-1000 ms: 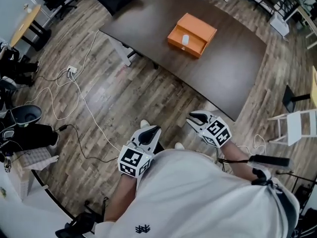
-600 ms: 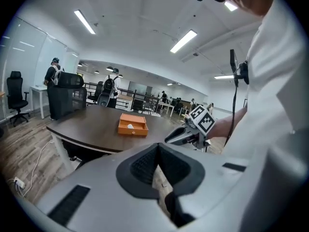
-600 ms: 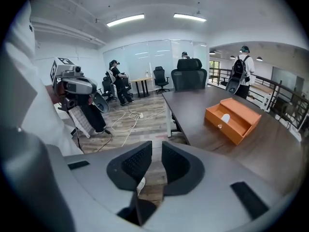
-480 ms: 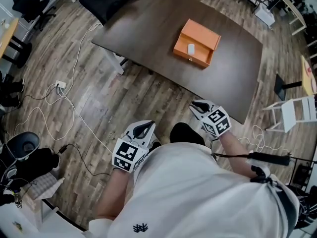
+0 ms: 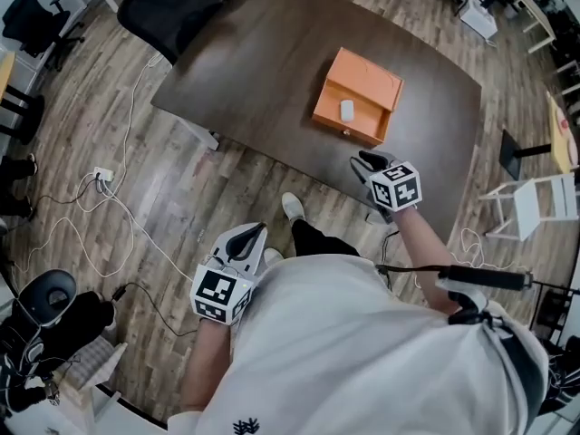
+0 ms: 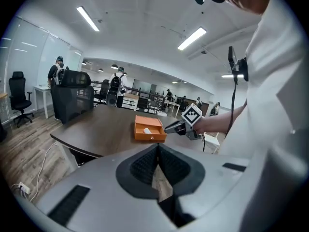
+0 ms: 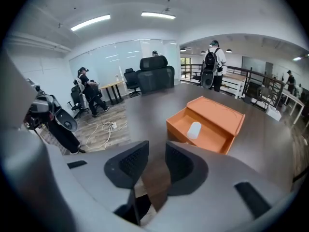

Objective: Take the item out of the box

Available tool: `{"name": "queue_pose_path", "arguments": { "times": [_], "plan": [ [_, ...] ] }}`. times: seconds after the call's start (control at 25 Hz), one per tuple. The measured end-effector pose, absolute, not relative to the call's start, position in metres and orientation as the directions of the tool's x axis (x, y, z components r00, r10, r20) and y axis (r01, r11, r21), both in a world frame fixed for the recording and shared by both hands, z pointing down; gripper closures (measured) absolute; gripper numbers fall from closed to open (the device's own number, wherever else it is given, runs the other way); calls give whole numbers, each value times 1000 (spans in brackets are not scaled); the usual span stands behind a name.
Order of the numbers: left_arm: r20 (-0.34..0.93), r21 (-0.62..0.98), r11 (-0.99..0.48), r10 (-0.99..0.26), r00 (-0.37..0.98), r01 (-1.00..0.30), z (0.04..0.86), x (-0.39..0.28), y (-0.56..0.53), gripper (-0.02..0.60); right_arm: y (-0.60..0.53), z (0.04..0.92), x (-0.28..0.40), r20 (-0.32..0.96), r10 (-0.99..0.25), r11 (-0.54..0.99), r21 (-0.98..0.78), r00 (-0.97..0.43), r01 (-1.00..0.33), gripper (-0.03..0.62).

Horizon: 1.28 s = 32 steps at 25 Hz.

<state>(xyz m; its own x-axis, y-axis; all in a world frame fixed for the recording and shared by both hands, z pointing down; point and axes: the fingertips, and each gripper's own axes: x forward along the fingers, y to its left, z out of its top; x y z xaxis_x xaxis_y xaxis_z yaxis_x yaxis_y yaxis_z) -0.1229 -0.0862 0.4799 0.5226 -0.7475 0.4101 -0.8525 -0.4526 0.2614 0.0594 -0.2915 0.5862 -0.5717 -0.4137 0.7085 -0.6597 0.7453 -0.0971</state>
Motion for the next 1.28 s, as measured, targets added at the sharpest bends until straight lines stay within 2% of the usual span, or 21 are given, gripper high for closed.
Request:
{"name": "queue_pose_path", "arguments": {
  "times": [0.36,0.72,1.28],
  "plan": [
    [430,240,-412,-766,477,-879,470,-145,-202,571,-440,639,58,773,-400,661,-128,-491,-740,440],
    [485,236,-385,-749,452,-892,480,-139,-267,571,-488,698,57,846,-298,622,-179,-442,-763,390],
    [491,243,-403,-734,470,-882,479,-148,-289,571,-496,739,61,889,-257,612,-155,-380,-776,408]
  ]
}}
